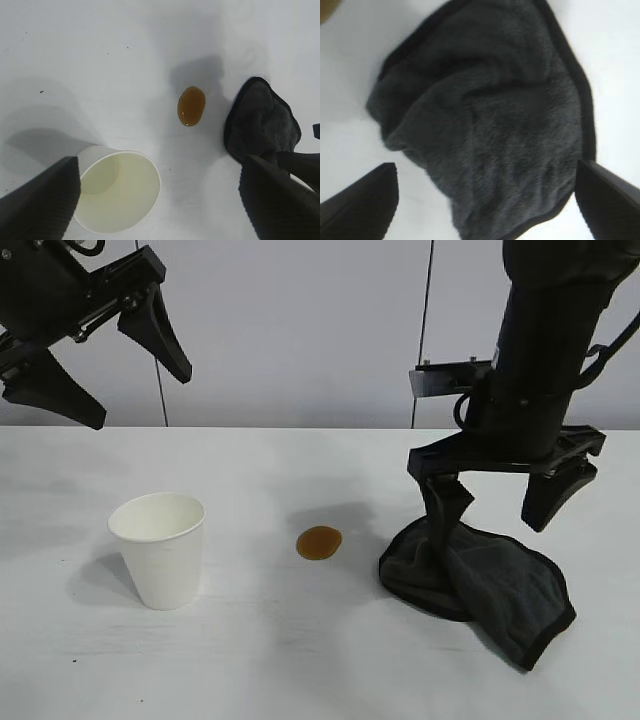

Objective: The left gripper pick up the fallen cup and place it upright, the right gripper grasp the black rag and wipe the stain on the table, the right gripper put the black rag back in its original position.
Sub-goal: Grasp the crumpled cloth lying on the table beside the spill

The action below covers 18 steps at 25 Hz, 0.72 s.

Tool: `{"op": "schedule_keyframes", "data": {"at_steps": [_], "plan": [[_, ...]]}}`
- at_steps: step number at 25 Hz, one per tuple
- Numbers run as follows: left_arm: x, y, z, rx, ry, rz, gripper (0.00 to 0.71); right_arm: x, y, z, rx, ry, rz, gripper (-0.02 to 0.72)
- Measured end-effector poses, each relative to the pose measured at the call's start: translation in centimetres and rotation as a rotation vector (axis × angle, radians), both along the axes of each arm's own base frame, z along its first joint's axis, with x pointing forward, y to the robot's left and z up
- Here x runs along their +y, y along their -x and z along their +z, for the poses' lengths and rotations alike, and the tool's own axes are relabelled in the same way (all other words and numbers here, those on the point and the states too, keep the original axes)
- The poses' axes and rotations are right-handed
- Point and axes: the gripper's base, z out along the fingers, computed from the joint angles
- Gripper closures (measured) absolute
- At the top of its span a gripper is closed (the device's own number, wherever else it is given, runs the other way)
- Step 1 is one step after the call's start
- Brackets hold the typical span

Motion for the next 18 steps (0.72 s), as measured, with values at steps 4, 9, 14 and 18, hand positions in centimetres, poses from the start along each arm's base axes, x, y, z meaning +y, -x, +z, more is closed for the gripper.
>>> {"op": "schedule_keyframes", "data": {"at_steps": [4, 9, 14, 18], "plan": [[0.0, 0.0, 0.0, -0.003, -0.003, -0.004, 0.086, 0.1, -0.2, -1.0, 0.016, 0.002, -0.007, 0.099], [0.0, 0.0, 0.0, -0.013, -0.010, -0.020, 0.086, 0.2, -0.3, -2.4, 0.047, 0.008, -0.010, 0.220], [0.0, 0.0, 0.0, -0.015, -0.010, -0.021, 0.086, 0.2, -0.4, -2.9, 0.052, 0.008, -0.011, 0.489], [0.0, 0.0, 0.0, -0.015, -0.010, -0.021, 0.086, 0.3, -0.4, -3.3, 0.066, 0.005, -0.018, 0.661]]}}
